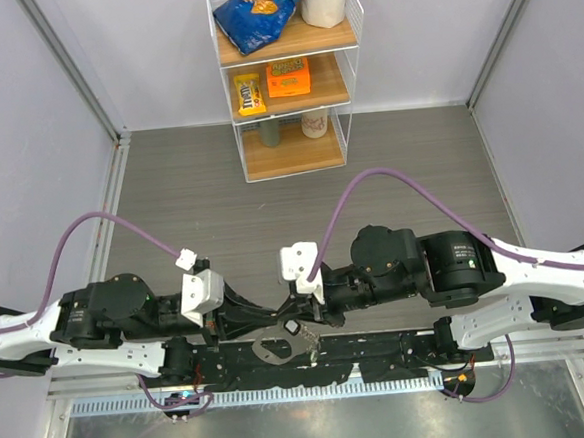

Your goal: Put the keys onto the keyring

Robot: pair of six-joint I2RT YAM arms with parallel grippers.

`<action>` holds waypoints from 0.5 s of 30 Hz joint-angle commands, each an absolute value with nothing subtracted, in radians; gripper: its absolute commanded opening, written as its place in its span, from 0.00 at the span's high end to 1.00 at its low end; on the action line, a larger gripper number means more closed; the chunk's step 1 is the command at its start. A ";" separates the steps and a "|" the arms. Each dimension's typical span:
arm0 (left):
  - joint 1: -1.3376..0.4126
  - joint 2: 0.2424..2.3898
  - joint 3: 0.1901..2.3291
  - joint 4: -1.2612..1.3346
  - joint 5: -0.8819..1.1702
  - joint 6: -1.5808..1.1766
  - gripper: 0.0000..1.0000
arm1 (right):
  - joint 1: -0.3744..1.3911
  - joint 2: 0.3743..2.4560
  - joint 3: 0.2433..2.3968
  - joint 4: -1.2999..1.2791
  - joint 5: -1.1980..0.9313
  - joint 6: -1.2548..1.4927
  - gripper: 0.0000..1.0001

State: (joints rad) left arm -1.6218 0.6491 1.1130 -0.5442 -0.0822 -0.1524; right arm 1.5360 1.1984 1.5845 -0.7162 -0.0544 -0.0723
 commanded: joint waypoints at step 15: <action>-1.624 0.621 1.071 -0.403 -0.064 -0.101 1.00 | 1.537 1.052 1.493 -0.540 -0.028 -0.067 0.58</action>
